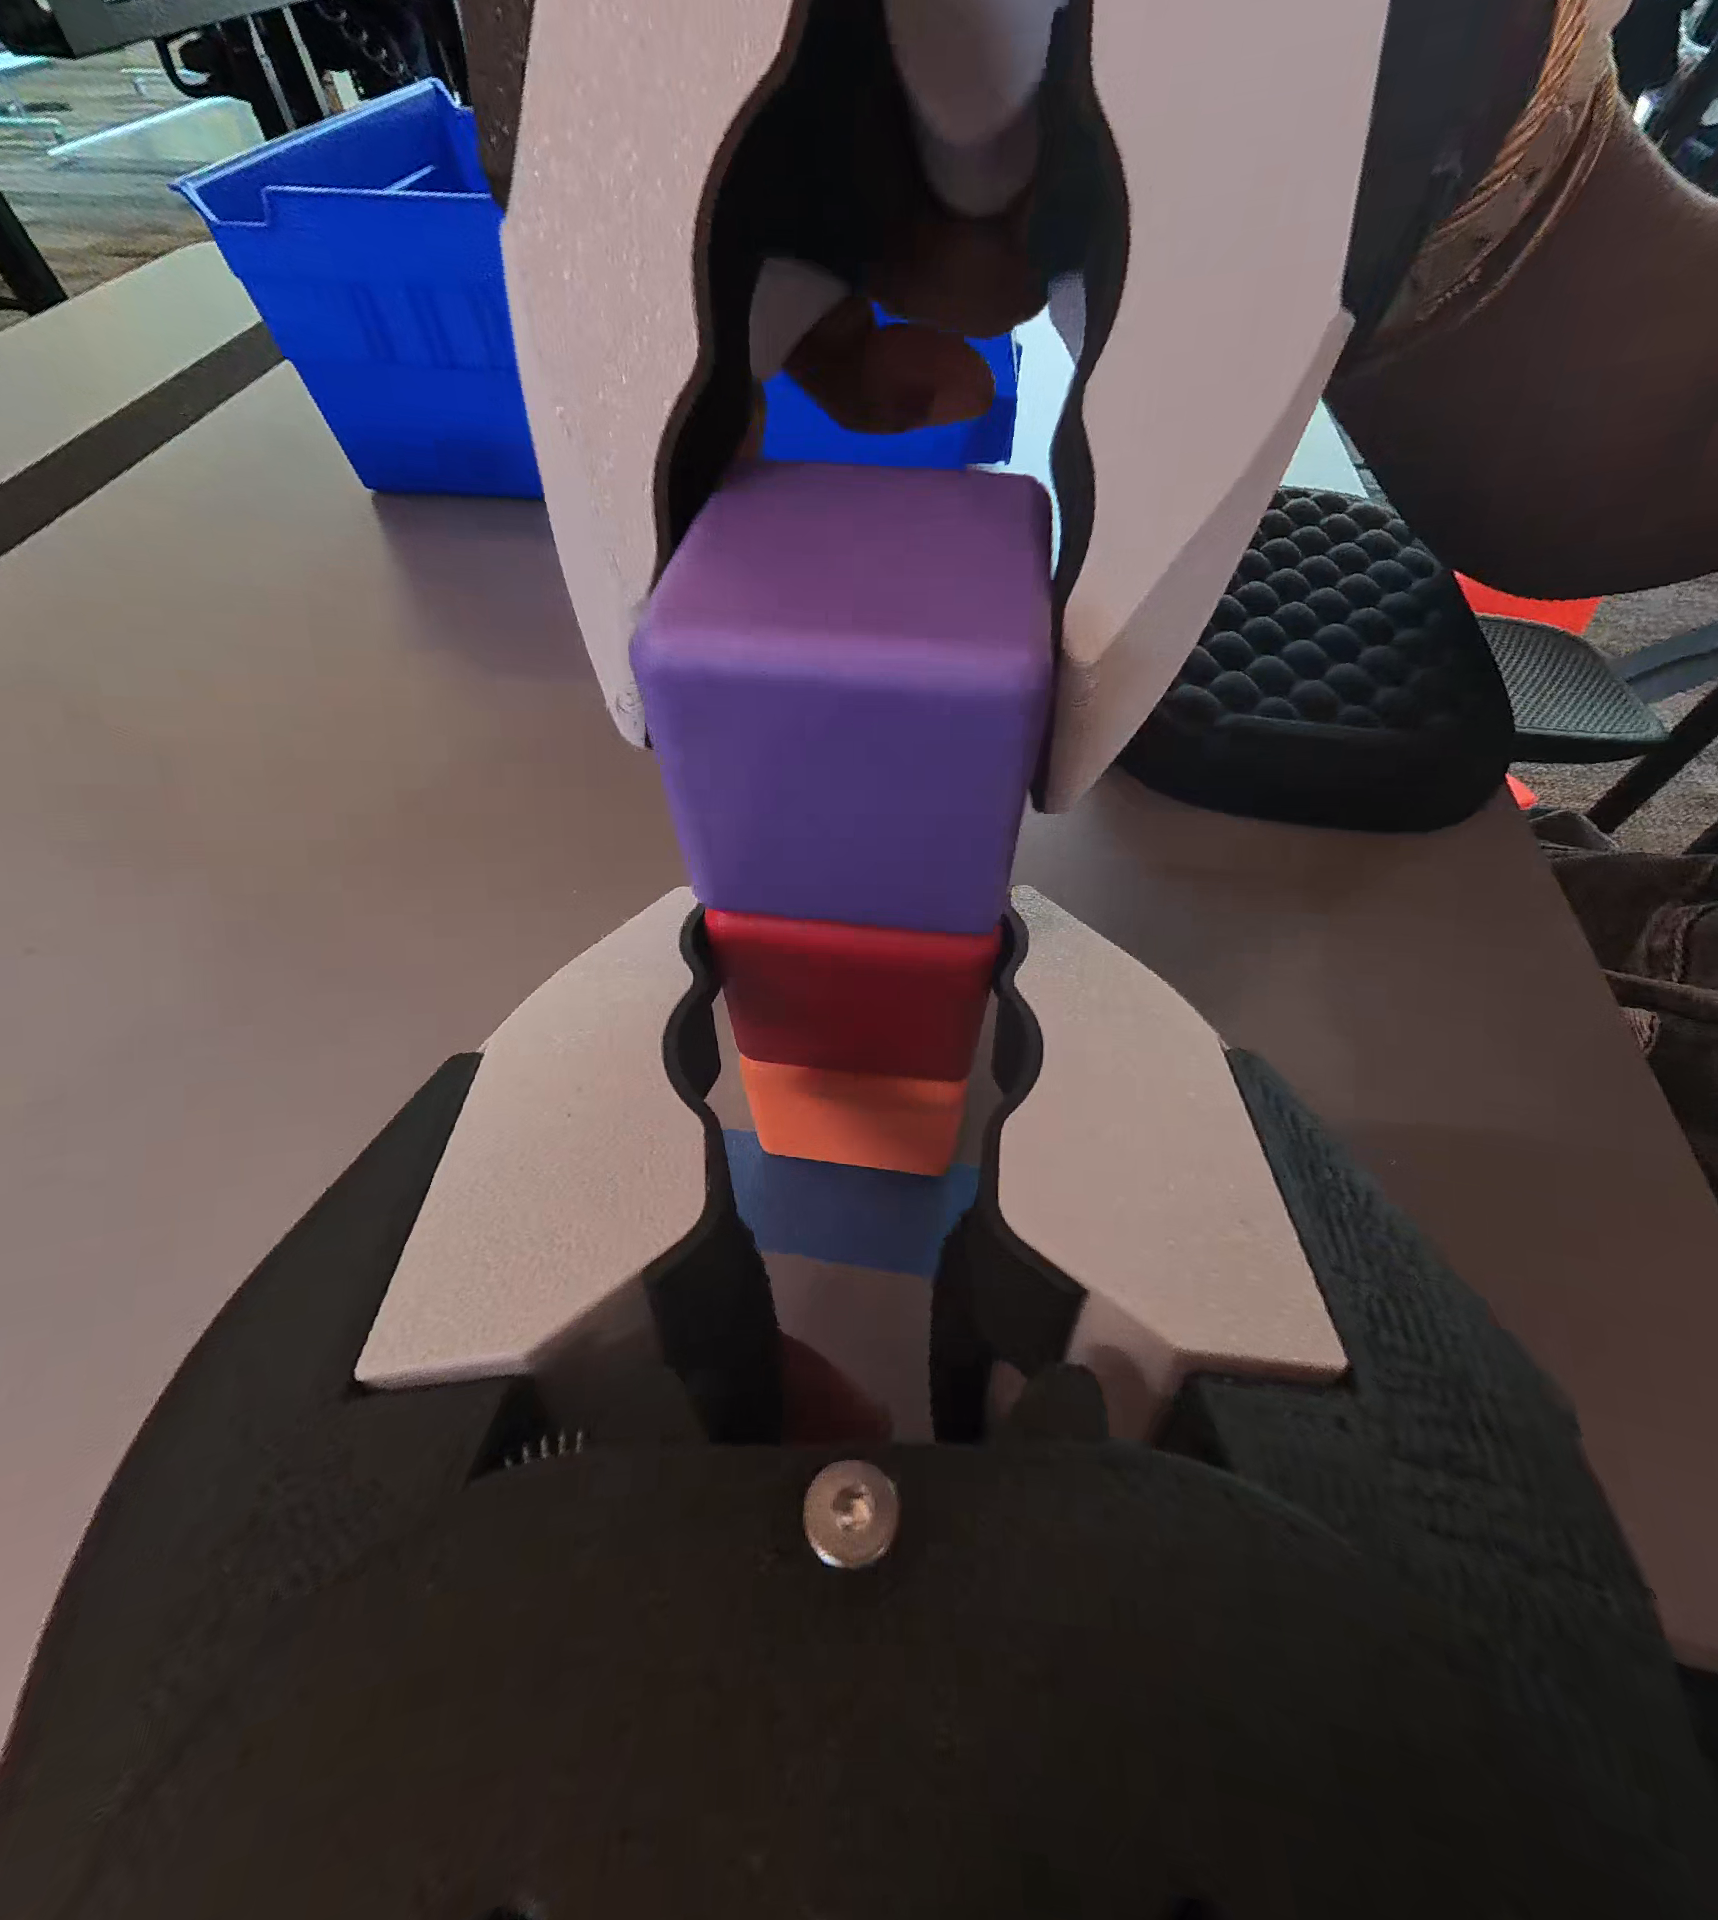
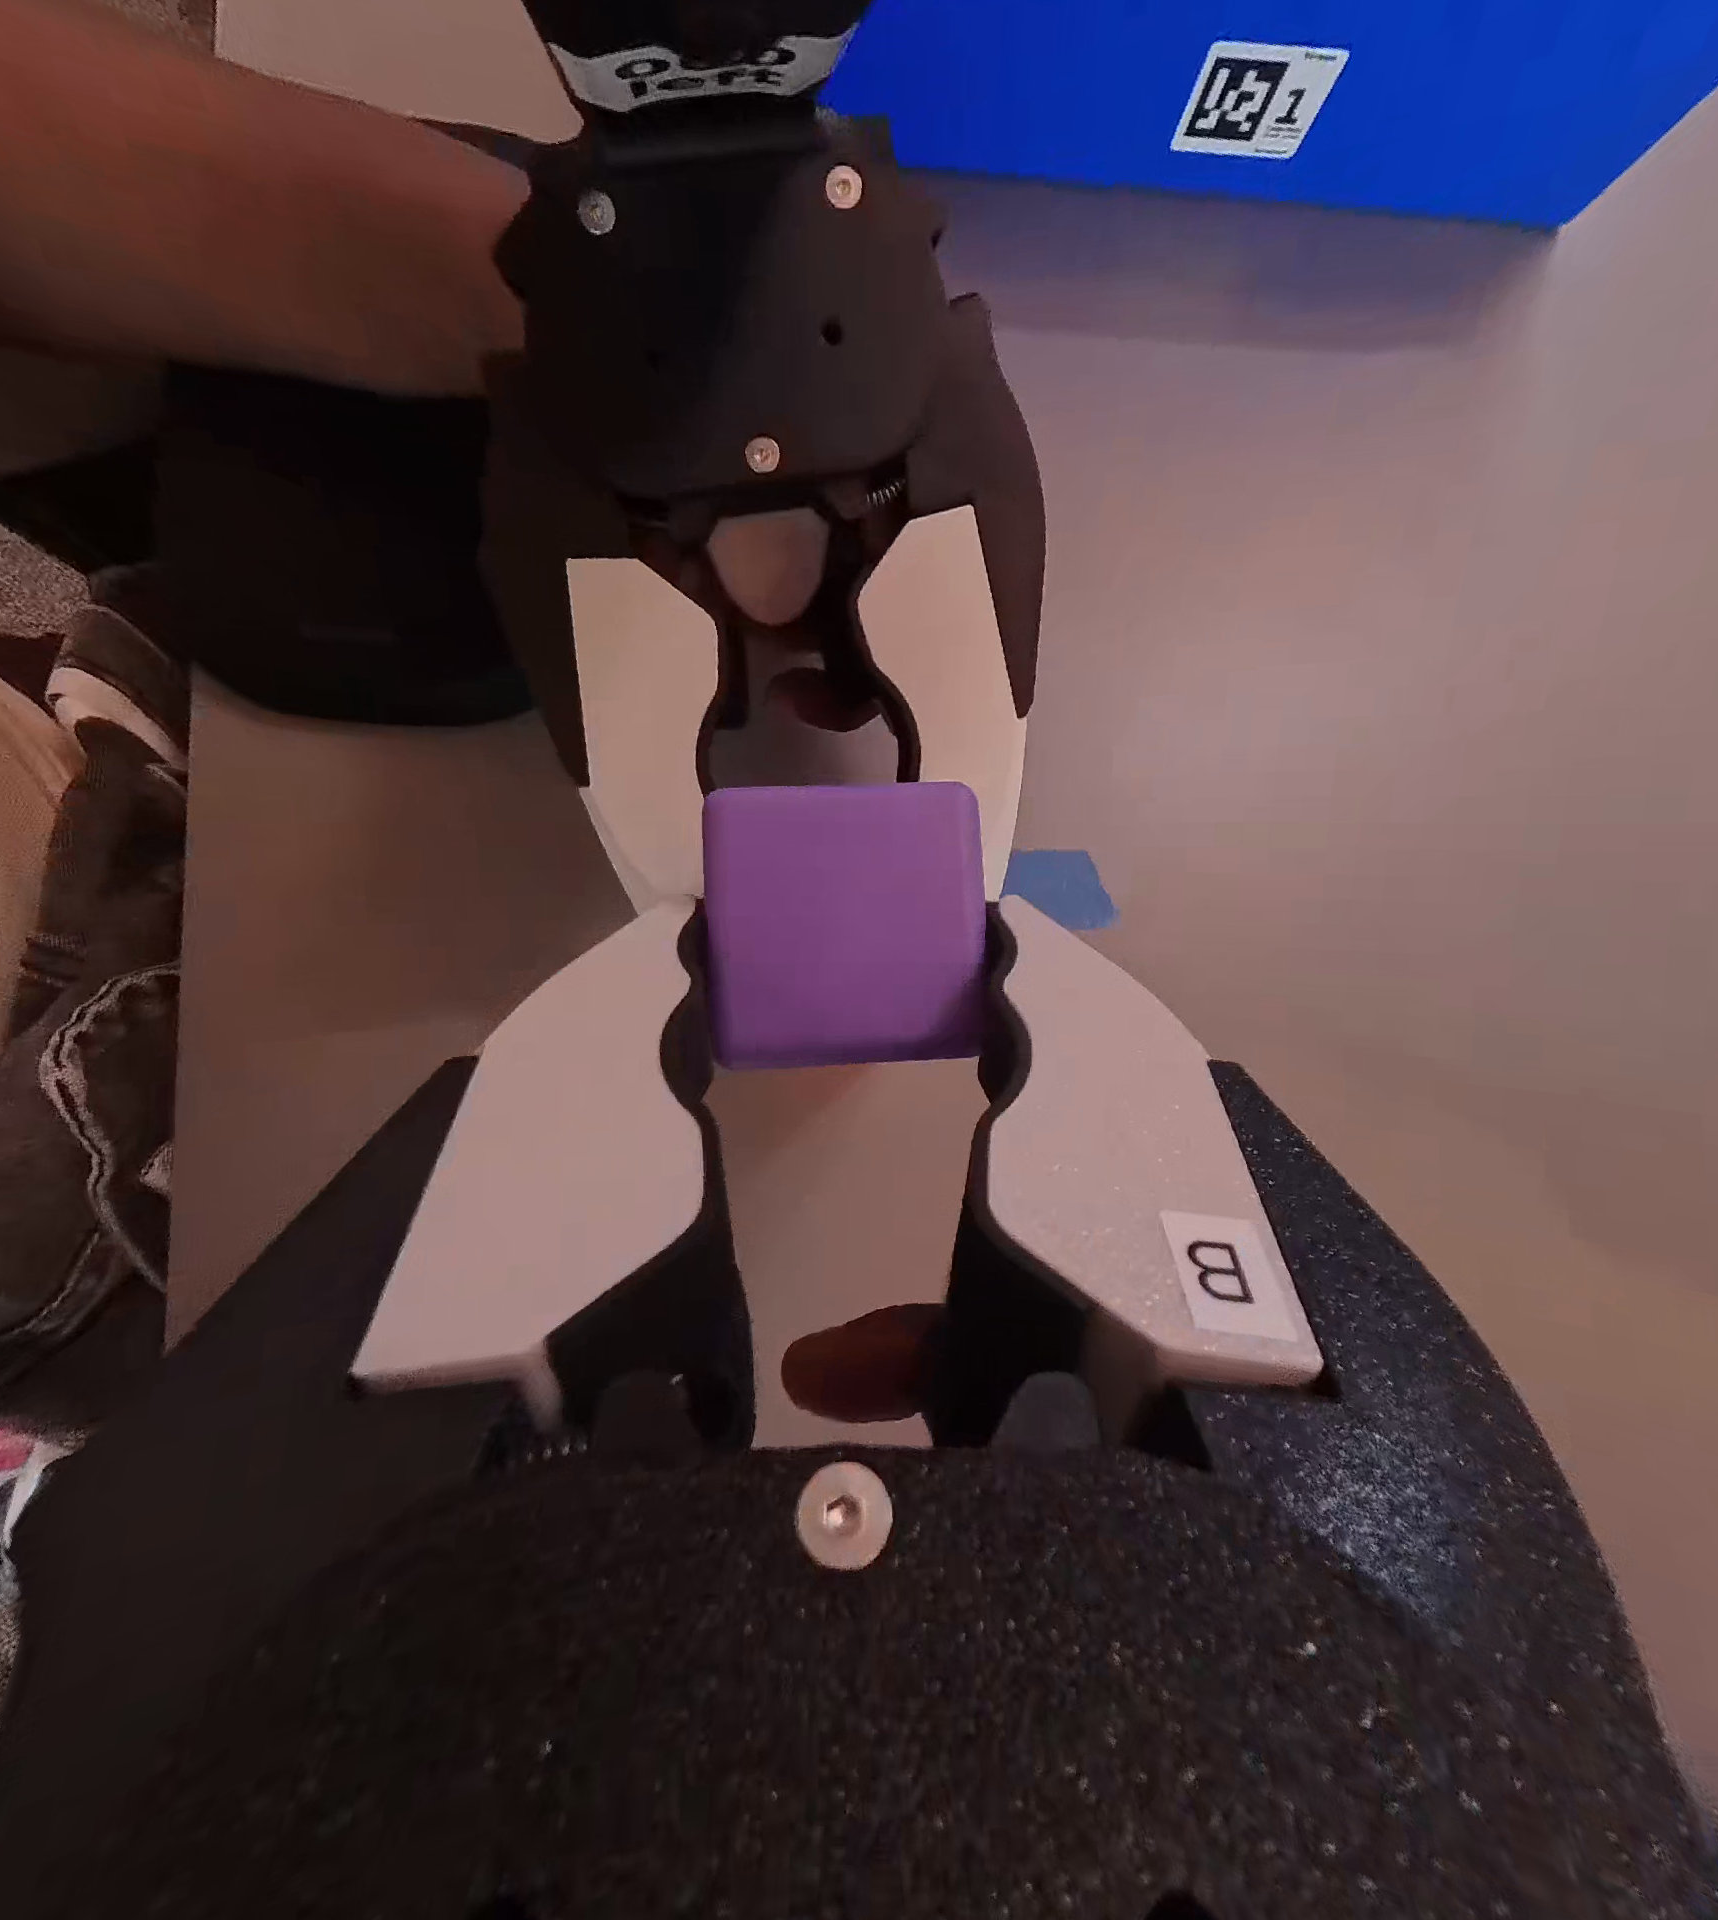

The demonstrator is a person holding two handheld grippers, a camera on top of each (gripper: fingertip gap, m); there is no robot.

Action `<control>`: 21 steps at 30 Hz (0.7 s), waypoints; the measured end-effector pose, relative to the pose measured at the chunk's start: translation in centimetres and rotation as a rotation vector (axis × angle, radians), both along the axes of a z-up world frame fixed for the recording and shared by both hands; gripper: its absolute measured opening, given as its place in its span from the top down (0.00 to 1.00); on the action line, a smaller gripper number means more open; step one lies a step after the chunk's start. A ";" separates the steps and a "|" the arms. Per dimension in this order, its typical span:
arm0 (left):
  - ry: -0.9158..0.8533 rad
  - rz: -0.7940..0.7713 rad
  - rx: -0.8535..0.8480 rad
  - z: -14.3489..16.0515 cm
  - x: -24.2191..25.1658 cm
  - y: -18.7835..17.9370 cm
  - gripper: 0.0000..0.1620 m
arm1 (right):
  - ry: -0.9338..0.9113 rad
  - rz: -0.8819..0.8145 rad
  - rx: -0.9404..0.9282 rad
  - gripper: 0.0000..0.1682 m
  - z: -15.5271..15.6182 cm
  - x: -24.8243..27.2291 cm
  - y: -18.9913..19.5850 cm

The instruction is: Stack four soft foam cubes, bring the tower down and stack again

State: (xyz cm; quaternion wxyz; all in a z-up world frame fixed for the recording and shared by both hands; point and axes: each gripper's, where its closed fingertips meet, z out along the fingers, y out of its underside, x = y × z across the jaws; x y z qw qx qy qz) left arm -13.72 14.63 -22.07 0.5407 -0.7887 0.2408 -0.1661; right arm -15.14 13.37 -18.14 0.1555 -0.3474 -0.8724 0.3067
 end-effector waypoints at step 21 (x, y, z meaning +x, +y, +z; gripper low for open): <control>0.038 0.009 -0.031 -0.1 0.3 0.0 0.69 | 0.158 -1.423 0.076 0.71 3.3 12.4 34.3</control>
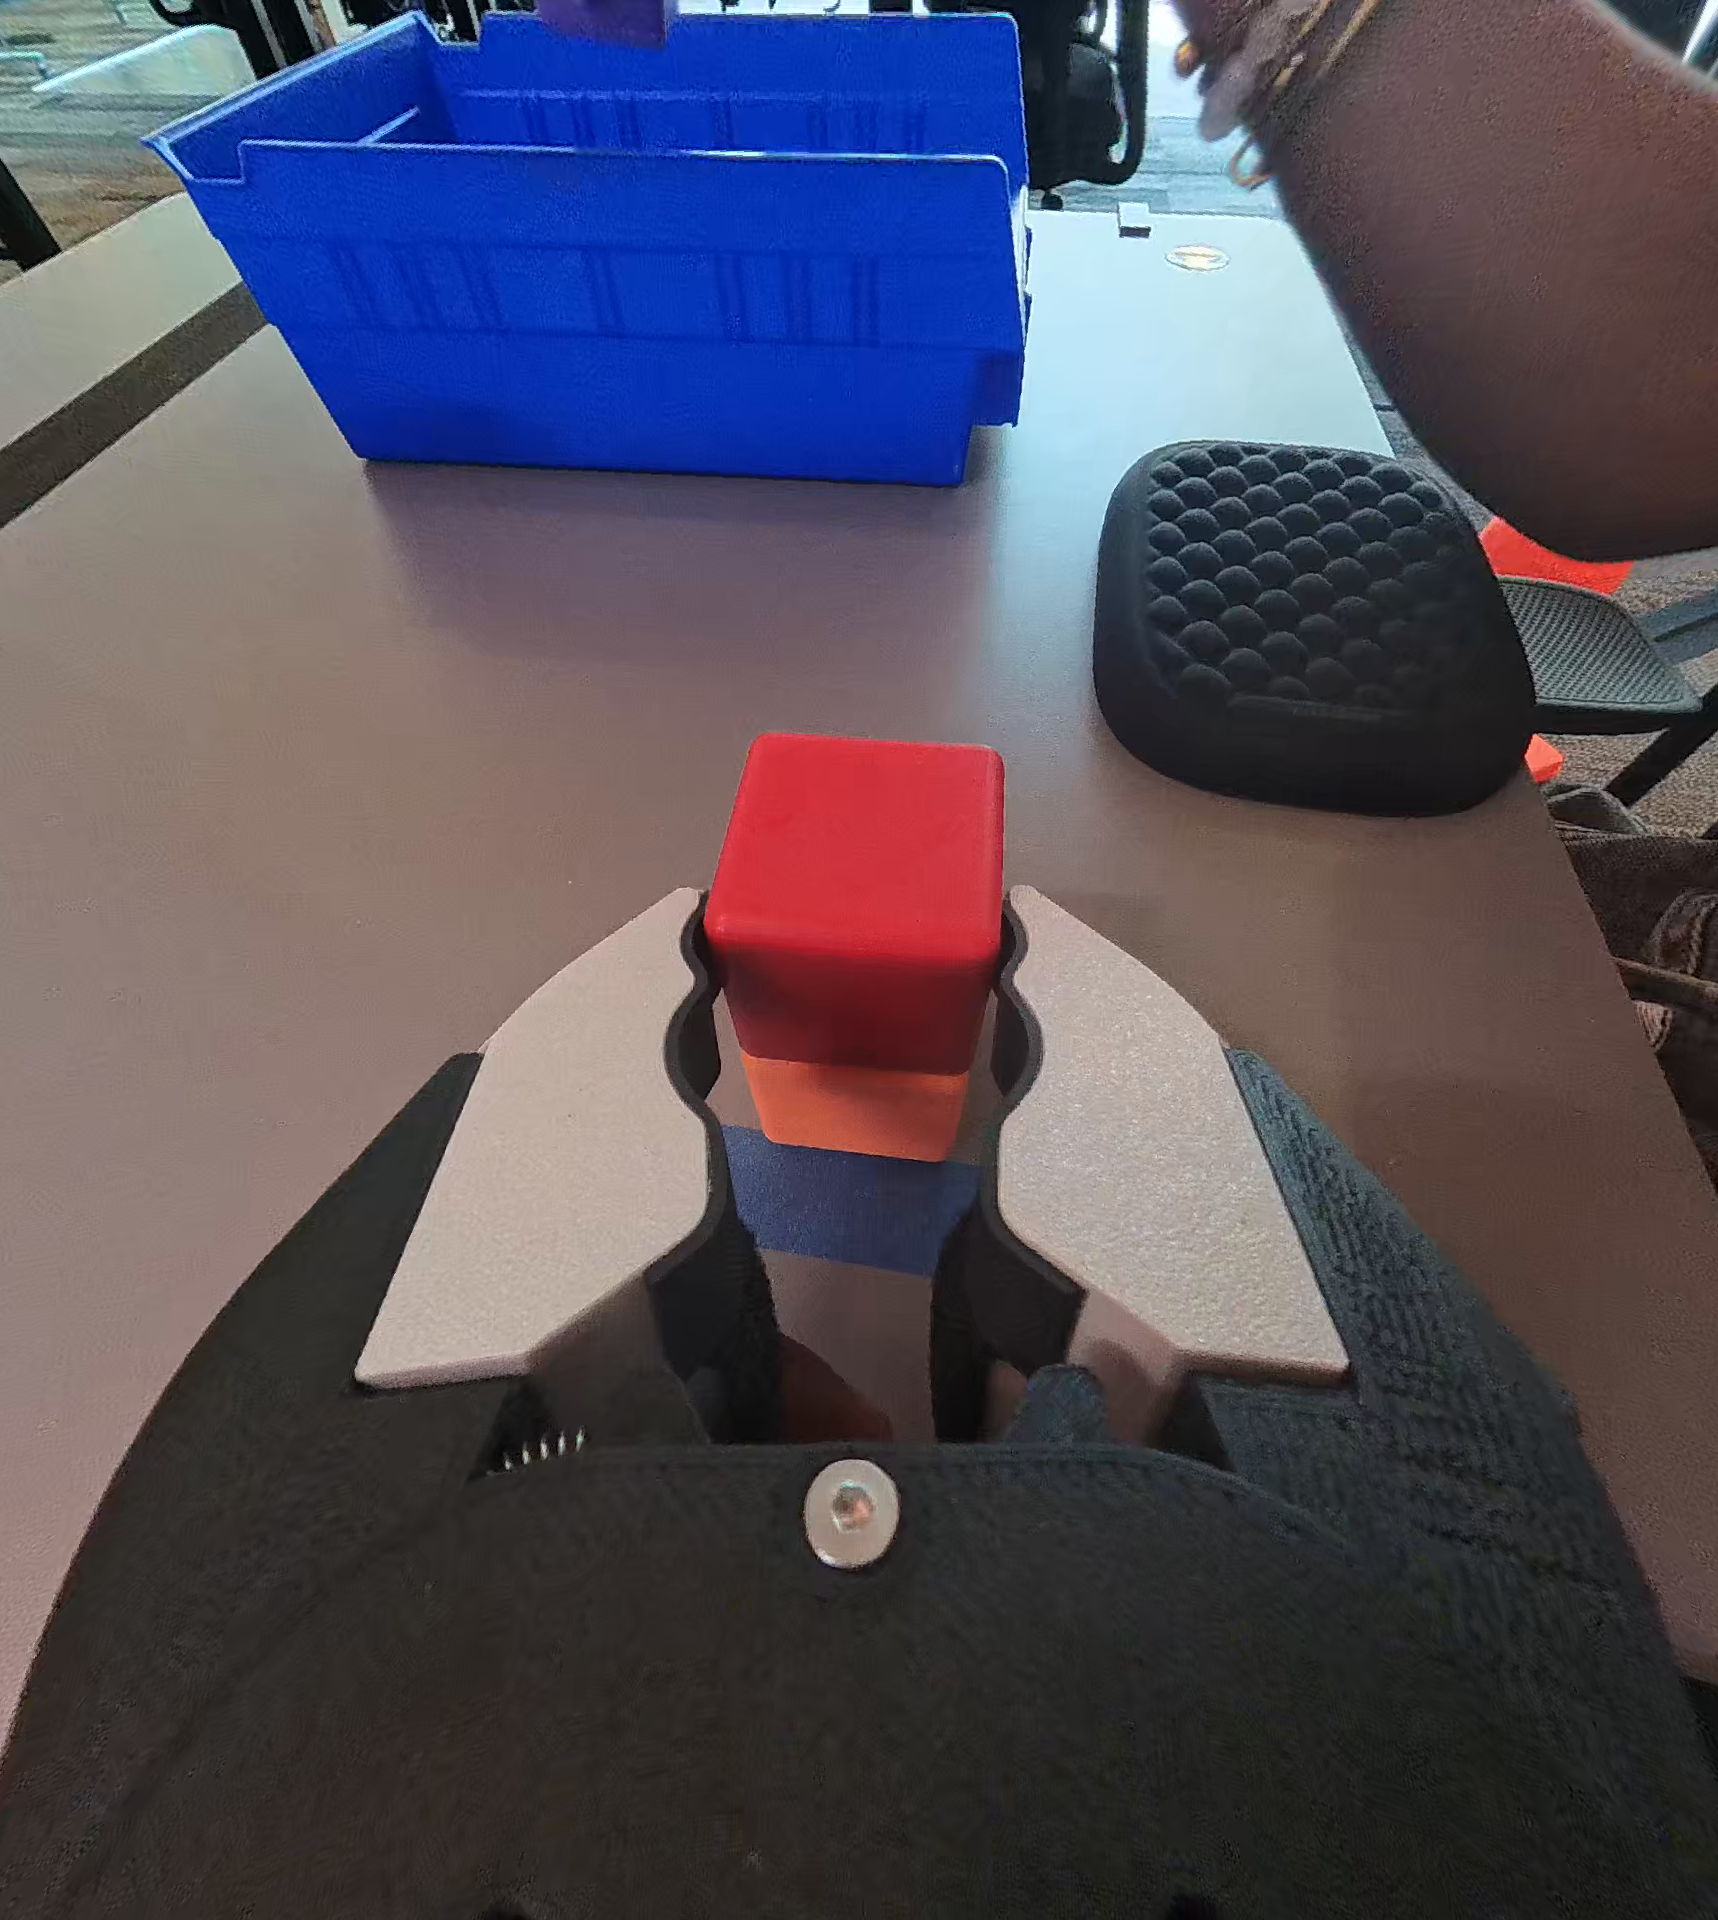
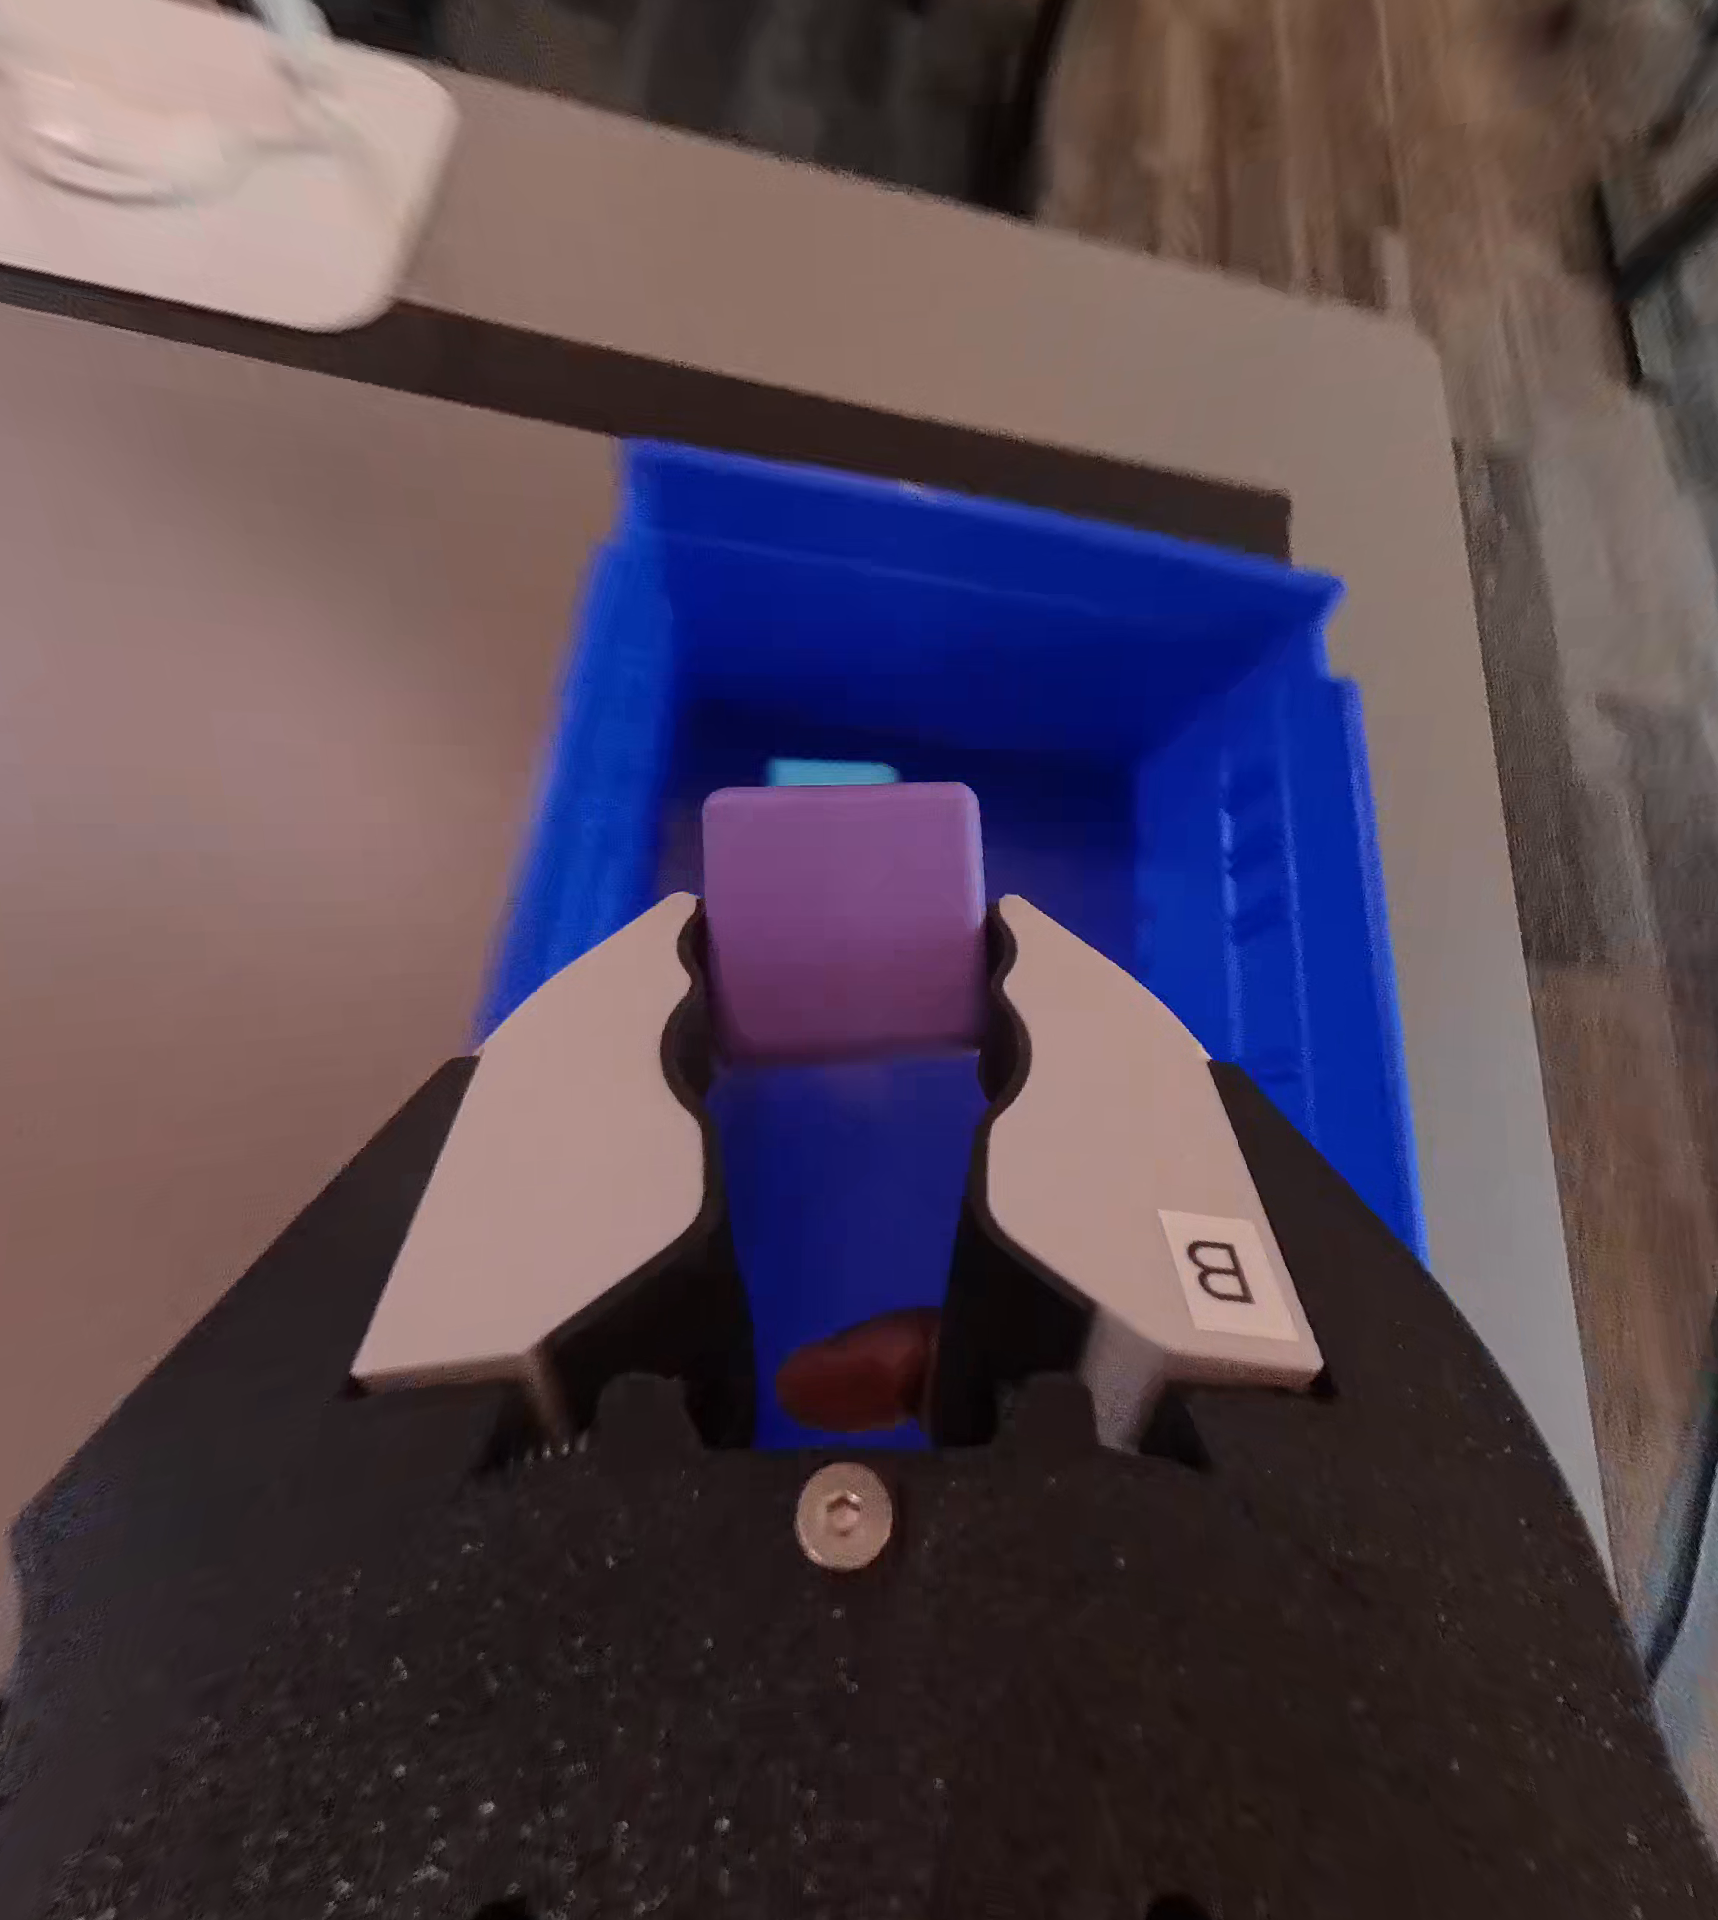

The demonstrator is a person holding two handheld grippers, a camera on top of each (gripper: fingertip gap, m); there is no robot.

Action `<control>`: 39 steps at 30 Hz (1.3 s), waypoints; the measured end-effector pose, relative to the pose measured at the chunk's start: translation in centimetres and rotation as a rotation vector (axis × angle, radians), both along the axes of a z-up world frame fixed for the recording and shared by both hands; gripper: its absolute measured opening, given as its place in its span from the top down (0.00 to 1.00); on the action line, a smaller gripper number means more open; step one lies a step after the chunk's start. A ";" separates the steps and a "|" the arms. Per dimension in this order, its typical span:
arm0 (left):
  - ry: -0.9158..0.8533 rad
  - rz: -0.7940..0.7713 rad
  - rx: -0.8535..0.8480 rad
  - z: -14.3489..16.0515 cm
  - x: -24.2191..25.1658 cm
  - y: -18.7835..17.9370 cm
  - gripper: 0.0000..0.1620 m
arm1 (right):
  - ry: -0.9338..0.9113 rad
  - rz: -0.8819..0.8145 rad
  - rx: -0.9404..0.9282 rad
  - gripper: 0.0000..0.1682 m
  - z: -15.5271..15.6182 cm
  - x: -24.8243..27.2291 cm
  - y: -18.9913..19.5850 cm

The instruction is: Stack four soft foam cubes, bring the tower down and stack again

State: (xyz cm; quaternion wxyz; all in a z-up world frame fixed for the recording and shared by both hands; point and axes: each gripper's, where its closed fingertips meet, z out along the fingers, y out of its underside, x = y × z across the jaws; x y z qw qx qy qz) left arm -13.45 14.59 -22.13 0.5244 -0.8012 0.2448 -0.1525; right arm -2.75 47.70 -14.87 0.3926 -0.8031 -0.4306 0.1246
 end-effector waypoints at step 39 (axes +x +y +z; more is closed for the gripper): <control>0.157 -0.063 -0.155 -4.1 0.2 -0.7 0.69 | -0.123 1.366 -0.094 0.61 -6.8 -11.5 -34.7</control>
